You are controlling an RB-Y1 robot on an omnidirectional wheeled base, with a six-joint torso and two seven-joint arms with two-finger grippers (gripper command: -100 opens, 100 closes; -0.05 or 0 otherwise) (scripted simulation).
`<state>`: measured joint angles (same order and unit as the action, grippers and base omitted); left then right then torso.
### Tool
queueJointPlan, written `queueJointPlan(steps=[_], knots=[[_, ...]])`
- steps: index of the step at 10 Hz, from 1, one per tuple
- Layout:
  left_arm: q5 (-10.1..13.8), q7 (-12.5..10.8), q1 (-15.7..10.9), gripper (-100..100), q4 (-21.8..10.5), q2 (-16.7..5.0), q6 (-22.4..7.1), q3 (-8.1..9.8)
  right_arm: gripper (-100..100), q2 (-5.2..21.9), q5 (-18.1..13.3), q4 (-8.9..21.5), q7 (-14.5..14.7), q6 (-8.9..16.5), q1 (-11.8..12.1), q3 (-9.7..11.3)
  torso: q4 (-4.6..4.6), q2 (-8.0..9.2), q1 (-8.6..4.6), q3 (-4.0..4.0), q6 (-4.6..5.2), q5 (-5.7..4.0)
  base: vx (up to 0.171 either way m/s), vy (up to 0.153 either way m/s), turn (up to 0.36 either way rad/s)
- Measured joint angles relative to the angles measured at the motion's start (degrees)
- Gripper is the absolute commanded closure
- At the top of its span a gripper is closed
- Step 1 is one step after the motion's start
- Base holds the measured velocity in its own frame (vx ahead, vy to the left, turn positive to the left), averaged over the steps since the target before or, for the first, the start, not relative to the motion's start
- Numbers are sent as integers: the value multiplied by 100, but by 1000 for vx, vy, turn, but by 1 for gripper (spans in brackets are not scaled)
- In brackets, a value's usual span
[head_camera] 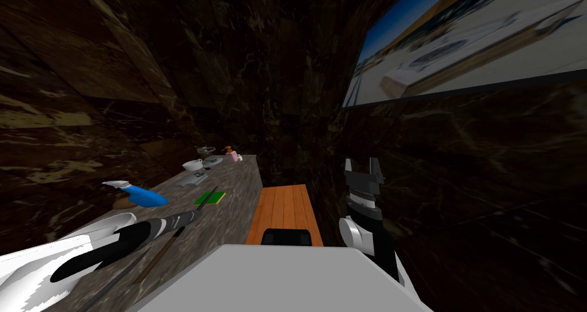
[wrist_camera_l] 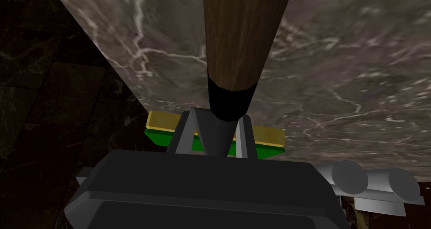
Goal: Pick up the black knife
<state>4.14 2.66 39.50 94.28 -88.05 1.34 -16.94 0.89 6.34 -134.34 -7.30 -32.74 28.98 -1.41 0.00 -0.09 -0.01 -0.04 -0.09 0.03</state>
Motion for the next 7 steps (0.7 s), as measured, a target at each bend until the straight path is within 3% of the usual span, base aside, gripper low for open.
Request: queueJointPlan(steps=[1,2,3,7], knots=[[0,0,0,100,0,0,1,0,0,0,0,0,0,0,0,0,0,0,0,0,0,0,0,0,0],[0,0,0,0,0,0,1,0,0,0,0,0,0,0,0,0,0,0,0,0,0,0,0,0,0],[0,0,0,100,1,0,1,0,0,0,0,0,0,0,0,0,0,0,0,0,0,-1,12,23,-6],[-163,-26,507,100,438,127,-223,461,0,0,0,0,0,0,0,0,0,-3,17,-1,-1,3,14,43,-8]])
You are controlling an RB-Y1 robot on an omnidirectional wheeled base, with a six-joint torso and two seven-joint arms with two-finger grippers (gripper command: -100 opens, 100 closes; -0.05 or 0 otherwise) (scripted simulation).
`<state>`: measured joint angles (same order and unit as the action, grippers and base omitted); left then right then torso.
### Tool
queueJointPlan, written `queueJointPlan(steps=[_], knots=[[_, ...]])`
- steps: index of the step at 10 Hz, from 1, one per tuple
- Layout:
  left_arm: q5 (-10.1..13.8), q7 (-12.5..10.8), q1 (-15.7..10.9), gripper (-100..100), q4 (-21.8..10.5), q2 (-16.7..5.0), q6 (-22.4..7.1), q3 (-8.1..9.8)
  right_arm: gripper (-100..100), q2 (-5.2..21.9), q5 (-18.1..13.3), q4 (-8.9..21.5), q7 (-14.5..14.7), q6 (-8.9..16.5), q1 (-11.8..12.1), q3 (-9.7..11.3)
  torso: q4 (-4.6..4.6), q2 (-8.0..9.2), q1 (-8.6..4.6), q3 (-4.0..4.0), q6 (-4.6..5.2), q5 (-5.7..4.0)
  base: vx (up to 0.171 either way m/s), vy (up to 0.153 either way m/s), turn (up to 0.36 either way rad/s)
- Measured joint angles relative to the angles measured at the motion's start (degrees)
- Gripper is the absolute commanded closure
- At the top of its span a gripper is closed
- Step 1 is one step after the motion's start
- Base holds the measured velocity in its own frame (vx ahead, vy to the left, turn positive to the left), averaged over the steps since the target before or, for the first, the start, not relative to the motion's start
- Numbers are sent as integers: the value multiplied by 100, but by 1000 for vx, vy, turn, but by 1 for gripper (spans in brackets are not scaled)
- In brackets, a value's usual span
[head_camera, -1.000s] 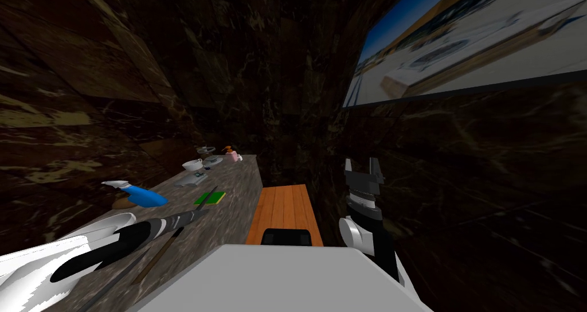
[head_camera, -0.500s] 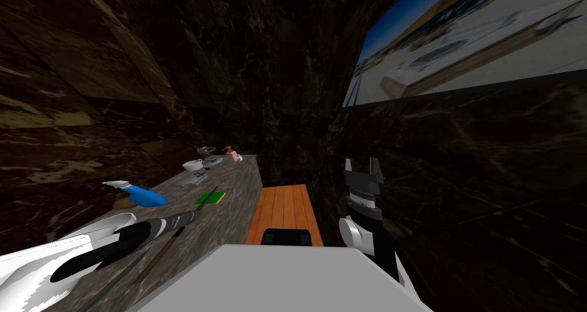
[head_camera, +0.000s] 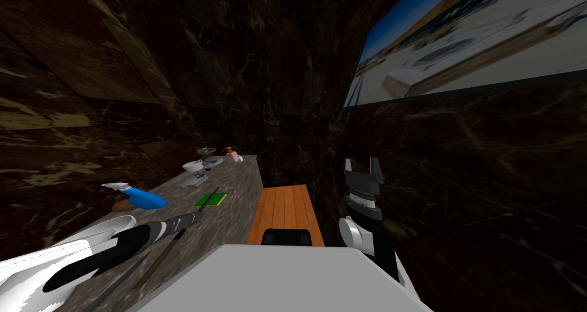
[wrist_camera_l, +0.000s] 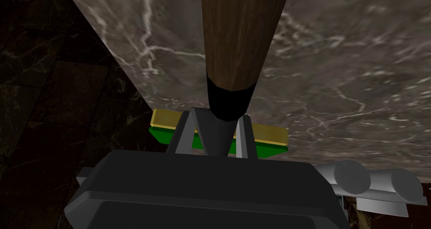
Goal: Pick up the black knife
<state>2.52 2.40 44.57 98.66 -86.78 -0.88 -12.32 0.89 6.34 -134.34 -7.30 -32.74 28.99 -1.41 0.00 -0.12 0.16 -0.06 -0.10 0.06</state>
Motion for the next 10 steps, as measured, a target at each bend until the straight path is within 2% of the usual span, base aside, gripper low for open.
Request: queueJointPlan(steps=[1,3,8,10], knots=[[-25,-6,92,100,79,19,-47,73,0,0,0,0,0,0,0,0,0,0,-4,0,0,0,15,31,-3],[-152,-7,464,100,420,134,-232,426,0,0,0,0,0,0,0,0,1,-1,-4,0,2,-1,18,37,-10],[-316,-38,1151,100,909,247,-483,973,0,0,0,0,0,0,0,0,0,1,-10,1,-1,-5,10,30,-4],[-424,-57,1541,100,1245,330,-660,1333,0,0,0,0,0,0,0,0,1,-1,-6,0,1,-7,16,44,-11]])
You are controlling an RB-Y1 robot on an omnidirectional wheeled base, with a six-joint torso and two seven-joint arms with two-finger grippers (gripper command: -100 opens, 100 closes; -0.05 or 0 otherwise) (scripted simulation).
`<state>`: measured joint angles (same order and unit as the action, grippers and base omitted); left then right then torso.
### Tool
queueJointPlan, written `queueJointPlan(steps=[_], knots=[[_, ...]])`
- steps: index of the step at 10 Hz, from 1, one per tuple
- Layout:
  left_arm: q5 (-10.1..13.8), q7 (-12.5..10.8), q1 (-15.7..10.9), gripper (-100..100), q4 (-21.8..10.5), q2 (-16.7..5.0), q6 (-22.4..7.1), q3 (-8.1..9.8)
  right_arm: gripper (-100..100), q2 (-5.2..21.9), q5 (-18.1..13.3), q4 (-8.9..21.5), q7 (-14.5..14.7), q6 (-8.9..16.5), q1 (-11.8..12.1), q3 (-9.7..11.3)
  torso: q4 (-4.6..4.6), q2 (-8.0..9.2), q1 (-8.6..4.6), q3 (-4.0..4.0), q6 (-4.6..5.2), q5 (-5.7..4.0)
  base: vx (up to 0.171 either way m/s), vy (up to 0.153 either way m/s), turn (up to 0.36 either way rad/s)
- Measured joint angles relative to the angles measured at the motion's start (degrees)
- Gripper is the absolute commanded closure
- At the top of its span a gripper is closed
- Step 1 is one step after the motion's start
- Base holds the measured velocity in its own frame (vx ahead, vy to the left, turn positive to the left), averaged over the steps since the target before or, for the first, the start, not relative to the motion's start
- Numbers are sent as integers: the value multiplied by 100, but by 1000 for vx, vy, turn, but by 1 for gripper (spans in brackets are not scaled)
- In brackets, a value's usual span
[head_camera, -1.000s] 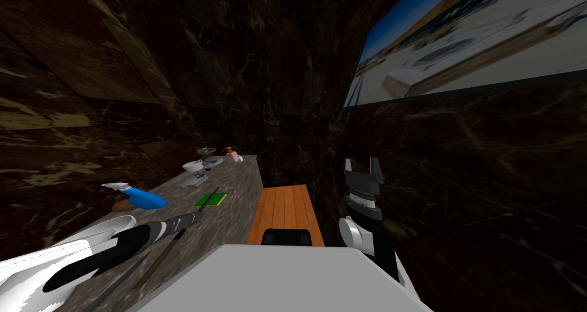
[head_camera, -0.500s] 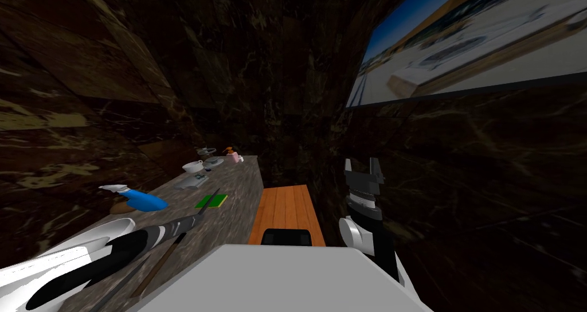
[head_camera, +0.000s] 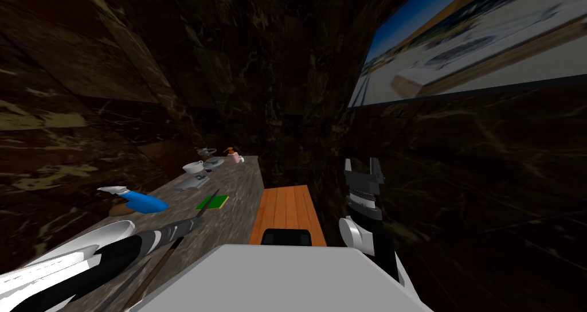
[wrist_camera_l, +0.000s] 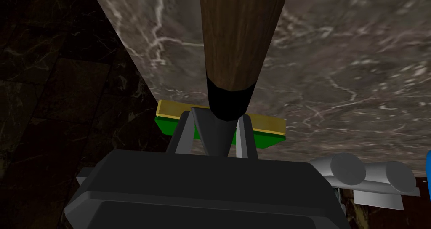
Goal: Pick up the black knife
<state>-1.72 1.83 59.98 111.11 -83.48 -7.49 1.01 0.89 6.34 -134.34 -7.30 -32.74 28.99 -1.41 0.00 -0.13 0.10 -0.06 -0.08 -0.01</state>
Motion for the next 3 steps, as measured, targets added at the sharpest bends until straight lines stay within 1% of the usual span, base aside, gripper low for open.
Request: queueJointPlan(steps=[1,2,3], knots=[[-36,-2,141,100,102,29,-58,106,0,0,0,0,0,0,0,0,-1,0,-1,-1,-2,1,15,36,-4],[-86,-4,325,100,234,71,-121,251,0,0,0,0,0,0,0,0,-1,0,-2,0,-2,-1,6,18,0],[-93,-3,344,0,251,75,-138,270,0,0,0,0,0,0,0,0,-1,1,-7,0,0,1,0,0,0]])
